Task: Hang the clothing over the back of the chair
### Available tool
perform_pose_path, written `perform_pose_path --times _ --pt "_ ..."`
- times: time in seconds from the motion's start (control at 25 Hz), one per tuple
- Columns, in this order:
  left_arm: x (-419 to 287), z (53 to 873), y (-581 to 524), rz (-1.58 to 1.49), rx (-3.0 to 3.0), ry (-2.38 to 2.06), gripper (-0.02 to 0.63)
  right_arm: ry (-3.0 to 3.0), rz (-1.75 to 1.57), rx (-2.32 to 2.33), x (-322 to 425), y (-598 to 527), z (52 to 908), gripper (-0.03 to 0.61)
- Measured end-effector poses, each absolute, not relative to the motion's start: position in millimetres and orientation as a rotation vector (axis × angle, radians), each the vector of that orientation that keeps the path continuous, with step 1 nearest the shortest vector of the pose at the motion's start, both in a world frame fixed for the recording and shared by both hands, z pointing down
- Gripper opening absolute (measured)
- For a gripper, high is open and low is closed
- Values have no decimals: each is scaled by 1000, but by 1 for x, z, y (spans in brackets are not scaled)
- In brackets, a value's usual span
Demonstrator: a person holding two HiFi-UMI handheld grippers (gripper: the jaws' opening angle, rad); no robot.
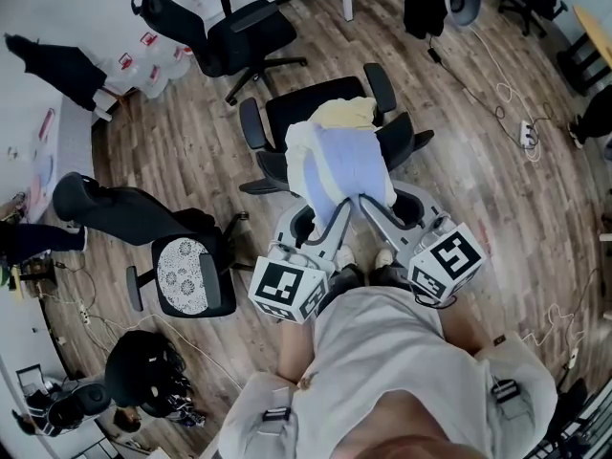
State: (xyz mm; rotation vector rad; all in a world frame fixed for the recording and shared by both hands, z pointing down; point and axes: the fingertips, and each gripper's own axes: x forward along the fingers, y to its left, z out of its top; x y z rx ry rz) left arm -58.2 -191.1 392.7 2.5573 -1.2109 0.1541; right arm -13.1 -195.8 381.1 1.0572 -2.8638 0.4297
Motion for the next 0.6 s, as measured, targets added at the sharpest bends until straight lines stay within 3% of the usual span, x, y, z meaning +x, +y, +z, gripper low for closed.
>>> perform_pose_path --times 0.6 --pt "-57 414 -184 141 2481 -1305 152 -2878 440 969 -12 -188 402 110"
